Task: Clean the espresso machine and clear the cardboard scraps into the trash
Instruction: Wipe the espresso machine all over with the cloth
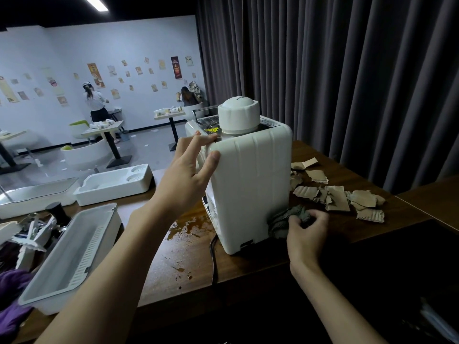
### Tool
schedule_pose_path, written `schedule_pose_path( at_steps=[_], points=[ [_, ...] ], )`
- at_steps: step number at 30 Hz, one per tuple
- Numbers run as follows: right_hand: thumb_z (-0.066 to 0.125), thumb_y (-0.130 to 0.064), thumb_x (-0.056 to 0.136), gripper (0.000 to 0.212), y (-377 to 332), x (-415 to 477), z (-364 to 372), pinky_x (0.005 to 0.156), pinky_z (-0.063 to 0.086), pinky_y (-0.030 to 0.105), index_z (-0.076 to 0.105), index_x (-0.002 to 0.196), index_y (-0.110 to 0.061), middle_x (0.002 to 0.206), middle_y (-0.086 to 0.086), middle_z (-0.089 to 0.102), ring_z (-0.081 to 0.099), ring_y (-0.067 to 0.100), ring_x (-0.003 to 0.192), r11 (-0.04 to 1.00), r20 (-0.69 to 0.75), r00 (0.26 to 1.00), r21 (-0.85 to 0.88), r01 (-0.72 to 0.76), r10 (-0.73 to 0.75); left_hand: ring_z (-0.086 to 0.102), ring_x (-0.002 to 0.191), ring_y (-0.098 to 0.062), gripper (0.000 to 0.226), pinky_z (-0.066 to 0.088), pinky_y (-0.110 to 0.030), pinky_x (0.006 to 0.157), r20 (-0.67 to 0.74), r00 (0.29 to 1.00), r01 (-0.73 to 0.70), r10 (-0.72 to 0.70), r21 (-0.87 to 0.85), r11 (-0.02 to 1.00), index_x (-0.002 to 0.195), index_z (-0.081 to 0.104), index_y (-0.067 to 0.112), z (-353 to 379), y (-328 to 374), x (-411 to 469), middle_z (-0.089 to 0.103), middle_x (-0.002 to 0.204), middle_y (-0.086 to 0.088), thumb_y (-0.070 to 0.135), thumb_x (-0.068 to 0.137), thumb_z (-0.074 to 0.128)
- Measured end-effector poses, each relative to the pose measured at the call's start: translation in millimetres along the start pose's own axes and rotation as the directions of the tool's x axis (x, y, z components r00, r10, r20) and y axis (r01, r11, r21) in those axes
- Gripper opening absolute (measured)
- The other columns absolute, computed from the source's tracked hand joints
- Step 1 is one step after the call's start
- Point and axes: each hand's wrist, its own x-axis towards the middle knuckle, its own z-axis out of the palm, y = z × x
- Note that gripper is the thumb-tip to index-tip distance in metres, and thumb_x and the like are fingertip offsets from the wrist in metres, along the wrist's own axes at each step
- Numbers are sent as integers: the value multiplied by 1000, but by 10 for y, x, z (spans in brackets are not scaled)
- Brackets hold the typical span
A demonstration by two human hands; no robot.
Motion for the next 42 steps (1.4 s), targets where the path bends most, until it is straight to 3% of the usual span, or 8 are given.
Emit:
schedule_pose_path(
  at_steps=[8,13,19,26,31,34,38,42],
  points=[
    [57,-6,94,27,139,-37,24,75,49,25,51,114,-23,131,9,55,57,23,116,999,113,993,32,-21,17,34,142,-20,32,42,-40,103,16,1000,1,-1,-7,1000,128,42,50,7,-35,11,34,142,7,57,97,37],
    [51,-21,99,34,153,-118,18,89,48,29,55,133,-22,128,-4,54,53,15,117,997,195,980,73,-39,24,38,135,-16,39,41,-38,103,9,1000,5,-4,-8,1000,130,42,48,7,-27,12,34,143,6,62,93,35],
    [57,-6,95,24,224,-152,-62,91,49,28,65,96,-29,107,-8,61,58,14,107,999,230,973,41,-7,-2,37,139,-21,40,39,-35,102,6,1000,-2,2,-7,1000,131,43,47,14,-30,12,36,141,4,60,94,36],
    [71,-9,84,36,224,-200,11,77,49,31,47,105,-26,116,2,54,54,22,110,968,232,971,-224,115,-62,41,132,-19,42,42,-37,101,10,1000,-10,10,-7,1000,132,43,45,-3,-14,-7,36,139,4,61,94,36],
    [64,-35,90,40,230,-214,-10,74,43,33,43,122,-28,130,9,43,47,30,116,746,317,944,-605,277,-93,38,138,-24,41,42,-42,105,24,1000,-5,6,-12,1000,133,43,43,-20,9,-21,36,138,3,58,95,37],
    [59,-39,92,37,177,-187,-19,69,48,34,39,121,-29,121,9,55,57,28,107,686,401,911,-638,351,-94,38,138,-24,38,40,-37,101,20,1000,-14,14,-10,1000,132,43,44,-15,-4,-18,36,136,4,57,96,38],
    [70,-16,87,40,83,-156,-35,68,60,34,41,114,-24,119,6,56,66,23,93,963,465,880,-269,35,98,41,134,-23,40,39,-35,99,22,1000,-12,12,-4,1000,133,43,43,-16,-15,-12,36,138,4,57,96,38],
    [74,-21,83,49,85,-174,-92,101,48,42,52,127,-15,128,4,56,56,20,117,893,647,713,108,-438,271,43,132,-22,40,39,-35,99,23,1000,-12,12,-5,1000,134,42,43,-14,-27,-10,36,139,3,58,96,38]
  ],
)
